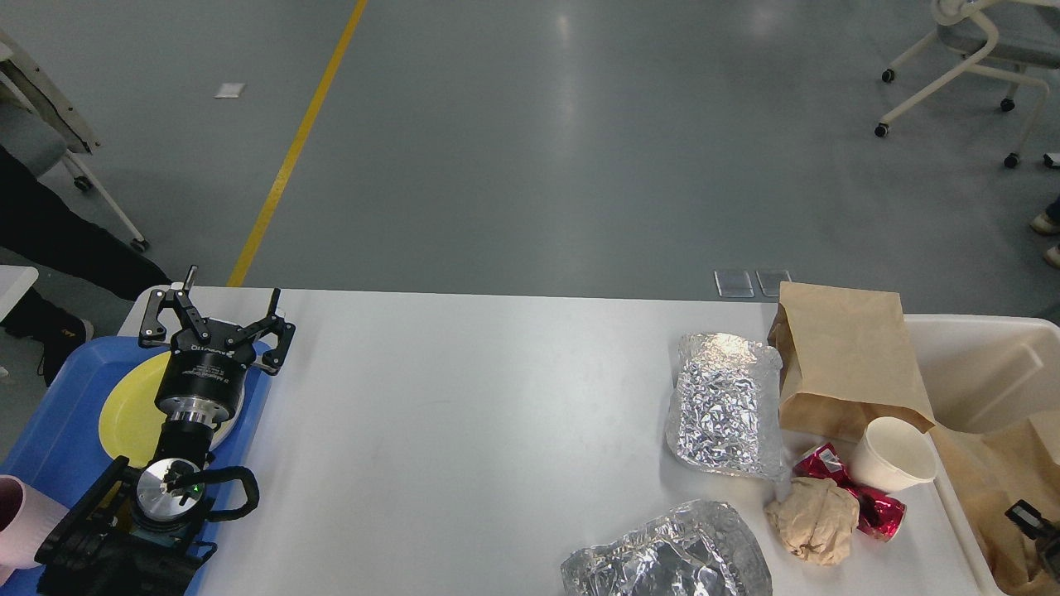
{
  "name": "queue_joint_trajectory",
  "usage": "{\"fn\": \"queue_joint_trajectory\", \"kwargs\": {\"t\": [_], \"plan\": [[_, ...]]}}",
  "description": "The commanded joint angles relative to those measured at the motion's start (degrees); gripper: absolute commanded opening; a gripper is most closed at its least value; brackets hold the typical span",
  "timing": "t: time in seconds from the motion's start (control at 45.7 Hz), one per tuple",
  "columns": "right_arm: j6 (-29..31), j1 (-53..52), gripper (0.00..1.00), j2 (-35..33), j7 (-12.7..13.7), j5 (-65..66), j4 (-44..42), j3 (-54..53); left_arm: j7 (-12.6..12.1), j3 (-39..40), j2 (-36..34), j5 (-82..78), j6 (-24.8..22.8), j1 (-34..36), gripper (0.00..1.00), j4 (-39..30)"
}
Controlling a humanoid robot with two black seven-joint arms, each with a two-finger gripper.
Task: Tidy desktop
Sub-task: 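Open the right gripper and raise it out of the bin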
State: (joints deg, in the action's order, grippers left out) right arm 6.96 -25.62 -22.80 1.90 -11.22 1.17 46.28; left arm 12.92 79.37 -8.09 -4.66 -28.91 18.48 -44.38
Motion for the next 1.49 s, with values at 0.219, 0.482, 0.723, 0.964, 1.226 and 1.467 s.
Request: {"fn": "queue_joint_trajectory", "kwargs": {"t": [0.219,0.482,0.723,0.964,1.226,1.467], "plan": [[-1.9,0.2,0.43,0.9,-0.1,0.0,0.1,-0.1,0.0,0.0,0.0,0.0,0.0,0.1,0.96,0.0],[-7.7,0.4,1.00,1.4,-0.7,0.1,0.9,0.2,0.0,0.0,0.0,0.0,0.0,0.0,0.96,0.0],[-7.4,-0.2,1.00,1.1,-0.7,1.1,2.3,0.6,0.0,0.0,0.0,0.0,0.0,0.0,0.96,0.0],[-6.5,-8.5,1.00,-6.8,-0.1,3.6,10.2,2.4,0.0,0.0,0.0,0.0,0.0,0.0,0.96,0.0],[0.9,-30.5,1.00,-16.7,0.8,16.0,27.7,8.2,0.0,0.0,0.0,0.0,0.0,0.1,0.96,0.0],[15.2,-57.8,1.00,-10.3,2.8,18.9,40.2,24.5,0.0,0.0,0.0,0.0,0.0,0.0,0.96,-0.1]]}}
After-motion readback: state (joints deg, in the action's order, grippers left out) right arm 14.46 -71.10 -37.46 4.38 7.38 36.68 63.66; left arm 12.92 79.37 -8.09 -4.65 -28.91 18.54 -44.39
